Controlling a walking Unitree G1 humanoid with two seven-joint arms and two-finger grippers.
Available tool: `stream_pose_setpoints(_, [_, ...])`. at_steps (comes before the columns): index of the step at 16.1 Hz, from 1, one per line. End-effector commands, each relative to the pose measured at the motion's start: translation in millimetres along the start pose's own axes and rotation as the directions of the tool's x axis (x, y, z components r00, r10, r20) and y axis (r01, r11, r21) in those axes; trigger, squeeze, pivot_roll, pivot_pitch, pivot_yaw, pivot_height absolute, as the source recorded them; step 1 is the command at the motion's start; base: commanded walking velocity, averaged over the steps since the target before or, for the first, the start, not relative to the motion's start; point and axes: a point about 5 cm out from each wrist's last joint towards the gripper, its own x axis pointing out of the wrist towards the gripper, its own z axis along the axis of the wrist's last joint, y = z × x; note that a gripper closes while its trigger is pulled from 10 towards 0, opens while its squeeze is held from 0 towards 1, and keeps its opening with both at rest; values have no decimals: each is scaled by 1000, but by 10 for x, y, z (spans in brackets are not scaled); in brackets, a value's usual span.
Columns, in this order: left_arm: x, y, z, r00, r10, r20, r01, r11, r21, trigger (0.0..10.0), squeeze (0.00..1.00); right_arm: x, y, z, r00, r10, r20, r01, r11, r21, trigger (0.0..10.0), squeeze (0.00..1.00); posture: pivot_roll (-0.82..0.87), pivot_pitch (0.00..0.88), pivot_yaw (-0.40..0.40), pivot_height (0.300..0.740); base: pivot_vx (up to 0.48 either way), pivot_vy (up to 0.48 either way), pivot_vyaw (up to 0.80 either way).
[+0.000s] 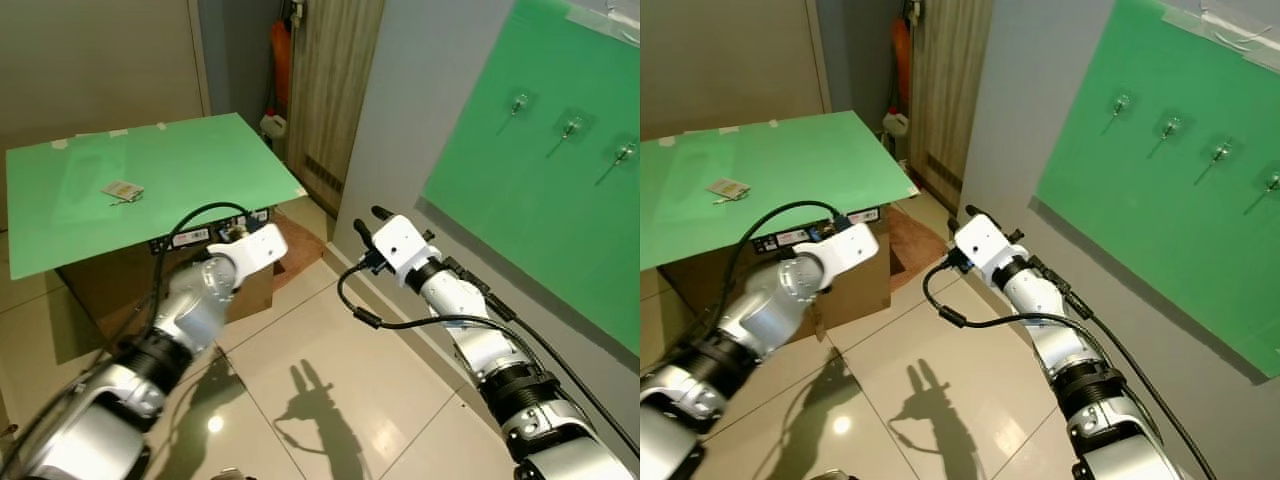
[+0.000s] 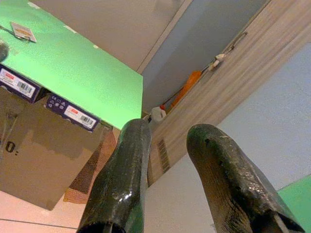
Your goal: Hang keys on a hook
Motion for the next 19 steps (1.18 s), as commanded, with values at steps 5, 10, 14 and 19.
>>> stream_pose_setpoints(5, [-135, -401, -59, 938, -344, -31, 332, 873, 356, 0, 0, -7, 48, 3, 1000, 15, -7, -15, 1000, -5, 10000, 0, -9, 31, -63, 740, 0, 0, 0])
stream_pose_setpoints(10, [-217, -355, -129, 916, -394, -78, 387, 814, 433, 0, 0, -4, 94, 11, 1000, 16, -4, -16, 1000, -1, 10000, 0, -2, 31, -49, 740, 0, 0, 0])
stream_pose_setpoints(14, [-166, -137, -155, 950, -310, -40, 305, 895, 325, 0, 0, -2, 99, 16, 1000, 15, -2, -15, 1000, -3, 10000, 0, 2, 30, -48, 740, 0, 0, 0])
stream_pose_setpoints(19, [-108, 161, -182, 992, -98, 79, 106, 990, -95, 0, 0, 18, 46, 82, 1000, -10, 18, 9, 1000, 9, 10000, 0, 0, 28, -48, 740, 0, 0, 0])
